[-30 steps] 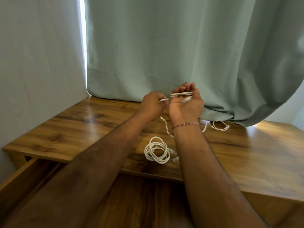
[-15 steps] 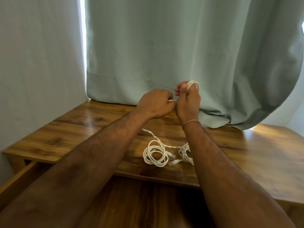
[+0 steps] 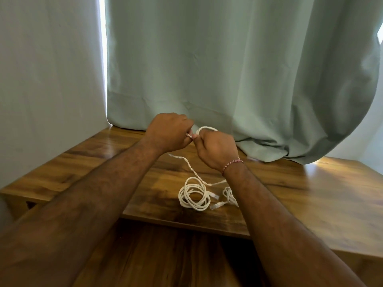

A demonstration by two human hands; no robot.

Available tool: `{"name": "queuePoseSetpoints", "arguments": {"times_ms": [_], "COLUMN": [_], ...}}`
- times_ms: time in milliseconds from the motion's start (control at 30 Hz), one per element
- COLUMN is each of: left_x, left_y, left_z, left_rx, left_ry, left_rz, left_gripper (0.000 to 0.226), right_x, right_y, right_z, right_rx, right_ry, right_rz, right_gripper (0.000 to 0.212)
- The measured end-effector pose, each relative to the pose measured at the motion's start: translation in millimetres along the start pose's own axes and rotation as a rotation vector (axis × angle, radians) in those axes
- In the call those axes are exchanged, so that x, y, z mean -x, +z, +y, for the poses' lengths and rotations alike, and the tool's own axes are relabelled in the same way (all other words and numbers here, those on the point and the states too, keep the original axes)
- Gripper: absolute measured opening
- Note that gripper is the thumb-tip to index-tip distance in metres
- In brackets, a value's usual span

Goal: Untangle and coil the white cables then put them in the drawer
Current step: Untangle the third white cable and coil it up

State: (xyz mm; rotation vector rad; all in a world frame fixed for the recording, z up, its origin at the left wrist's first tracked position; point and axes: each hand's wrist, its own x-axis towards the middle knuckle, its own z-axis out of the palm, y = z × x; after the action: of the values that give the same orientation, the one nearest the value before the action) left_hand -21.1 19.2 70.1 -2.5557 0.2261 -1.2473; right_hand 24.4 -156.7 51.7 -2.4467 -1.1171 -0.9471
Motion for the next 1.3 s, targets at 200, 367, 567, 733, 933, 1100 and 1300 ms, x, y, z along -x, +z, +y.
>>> {"name": "queuePoseSetpoints", "arguments": {"times_ms": [200,367,567,733,933,1100,1300], "left_x": [-3.0,0.6,9.1,10.7,2.7,-21.5,-23.1], "left_y": [8.0,15.4,25.4,31.6,35.0,29.9,10.7], "left_z": [3.7,-0.7,6.1,15.4,8.4,13.2,27.5], "left_rx": [-0.032,-0.016,0.029,0.189,0.28,0.929,1.892], "left_ry": [-0.057,0.015,-0.129,-0.23,-0.364,-0.62,-0.647], "left_rz": [0.043,0.143,0.179,0.12,-0.009,-0.062,-0.23], "left_gripper": [0.03,0.014,0.025,0.015,0.016,0.02,0.017], "right_x": [-2.0,-1.4,7.6,10.9,-2.8,-25.4,-58.3], "right_y": [-1.3,-1.5,13.3,18.4,7.1,-15.1,-24.6], "right_z": [-9.9,-14.6,-23.4,-37.4,-42.0,-42.2,-40.8], "right_rx": [-0.273,-1.013,-1.928,-2.269,-2.44,-2.476,-2.052], "right_ry": [0.141,0.378,0.474,0.447,0.505,0.544,0.522], "right_rz": [-0.088,-0.298,-0.441,-0.175,0.118,0.525,0.692], "right_gripper": [0.056,0.054,0.053,0.057,0.049,0.028,0.025]}}
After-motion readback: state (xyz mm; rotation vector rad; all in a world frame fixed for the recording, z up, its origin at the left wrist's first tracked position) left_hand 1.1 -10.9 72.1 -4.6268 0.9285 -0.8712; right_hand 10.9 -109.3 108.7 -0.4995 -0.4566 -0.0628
